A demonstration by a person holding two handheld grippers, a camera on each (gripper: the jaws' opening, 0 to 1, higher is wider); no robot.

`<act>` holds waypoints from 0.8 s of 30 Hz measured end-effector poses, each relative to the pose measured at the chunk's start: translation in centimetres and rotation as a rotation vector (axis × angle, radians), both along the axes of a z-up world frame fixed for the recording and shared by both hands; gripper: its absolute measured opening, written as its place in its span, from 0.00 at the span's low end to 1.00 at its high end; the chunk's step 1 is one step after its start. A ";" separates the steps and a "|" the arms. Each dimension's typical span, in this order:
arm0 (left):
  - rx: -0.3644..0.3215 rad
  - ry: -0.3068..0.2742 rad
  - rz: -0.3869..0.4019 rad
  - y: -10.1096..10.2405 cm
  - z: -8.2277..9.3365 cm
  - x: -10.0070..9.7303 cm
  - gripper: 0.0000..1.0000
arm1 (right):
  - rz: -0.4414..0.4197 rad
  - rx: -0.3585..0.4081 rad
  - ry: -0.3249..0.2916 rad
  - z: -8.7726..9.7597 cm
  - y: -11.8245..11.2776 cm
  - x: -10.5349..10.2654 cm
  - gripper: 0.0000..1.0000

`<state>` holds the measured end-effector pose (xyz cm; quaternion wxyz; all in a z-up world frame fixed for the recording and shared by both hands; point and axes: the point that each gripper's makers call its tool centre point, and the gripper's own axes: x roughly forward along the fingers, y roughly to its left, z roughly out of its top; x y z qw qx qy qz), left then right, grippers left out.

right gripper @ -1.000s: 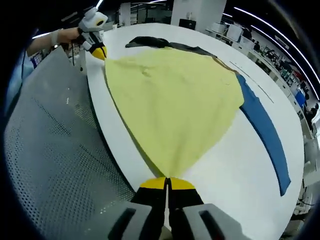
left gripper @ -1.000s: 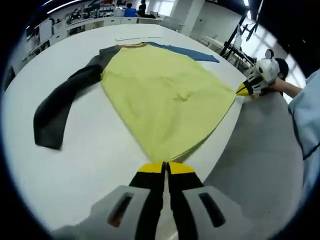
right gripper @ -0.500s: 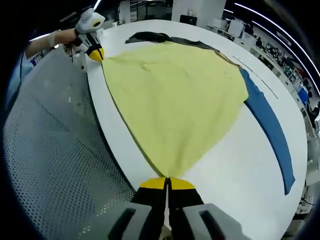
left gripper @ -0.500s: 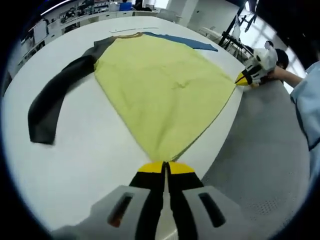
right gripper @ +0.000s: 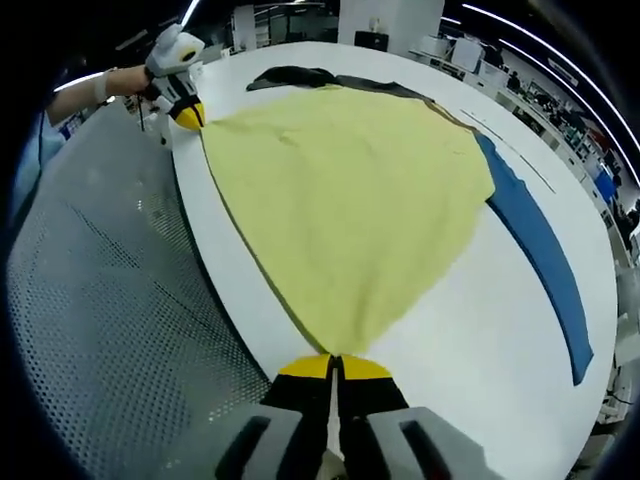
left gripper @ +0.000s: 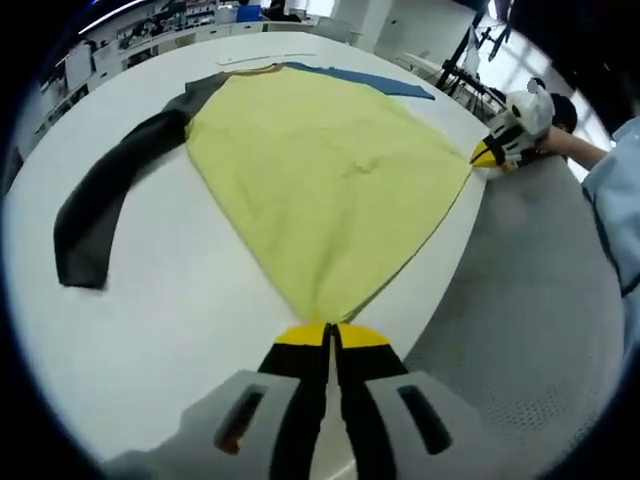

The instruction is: Fold the garment on the visible template until the final outline fits inside the template.

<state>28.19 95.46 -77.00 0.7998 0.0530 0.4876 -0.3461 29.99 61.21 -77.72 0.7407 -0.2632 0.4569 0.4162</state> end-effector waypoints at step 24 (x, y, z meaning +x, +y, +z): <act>-0.107 -0.170 0.153 1.3 3.1 3.7 0.92 | -0.282 0.335 -0.098 5.0 1.4 4.2 0.99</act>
